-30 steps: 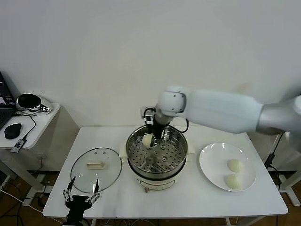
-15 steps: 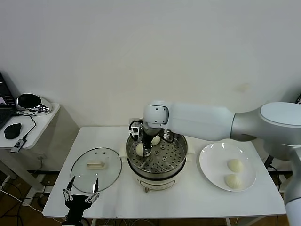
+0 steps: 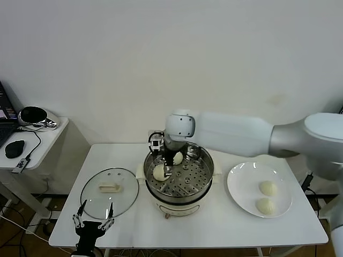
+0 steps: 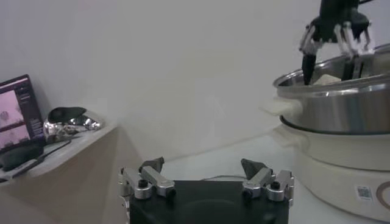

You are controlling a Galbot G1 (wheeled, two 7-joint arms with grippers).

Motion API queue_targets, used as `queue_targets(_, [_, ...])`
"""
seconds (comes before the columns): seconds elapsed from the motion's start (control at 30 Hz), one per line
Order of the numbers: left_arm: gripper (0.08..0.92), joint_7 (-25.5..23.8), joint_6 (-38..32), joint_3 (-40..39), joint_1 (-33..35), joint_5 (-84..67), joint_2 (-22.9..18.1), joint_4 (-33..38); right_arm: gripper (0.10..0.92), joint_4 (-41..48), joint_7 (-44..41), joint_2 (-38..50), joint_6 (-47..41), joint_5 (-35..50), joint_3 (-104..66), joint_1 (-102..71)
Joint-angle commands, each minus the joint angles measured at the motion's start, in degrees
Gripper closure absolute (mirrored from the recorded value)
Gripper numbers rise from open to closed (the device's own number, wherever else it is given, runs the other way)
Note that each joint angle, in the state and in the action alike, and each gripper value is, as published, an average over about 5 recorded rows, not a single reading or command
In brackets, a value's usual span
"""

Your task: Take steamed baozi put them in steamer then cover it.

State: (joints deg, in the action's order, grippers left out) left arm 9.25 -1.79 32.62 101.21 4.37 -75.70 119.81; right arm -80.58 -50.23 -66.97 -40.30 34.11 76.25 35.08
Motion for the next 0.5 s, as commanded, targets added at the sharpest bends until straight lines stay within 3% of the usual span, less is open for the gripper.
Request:
queue_targets(0.03, [0.177,-0.06,0.09,-0.48,0.27,0.37,0.08,0.44,0.203,-12.23,-13.92,19.54,8.67,-9.34,1.22,9.65])
queue_targets(0.23, [0.177,-0.07,0.10,-0.70,0.78,0.79,0.18,0.88,0.203,-15.27,-22.13,36.28,21.97,-19.75,-0.57,7.98])
queue_targets(0.5, [0.177,-0.03,0.02,-1.03,1.01,1.21,0.17,0.57,0.203,-15.49,-23.77,47.90,30.62,-32.29,-3.69,0.60])
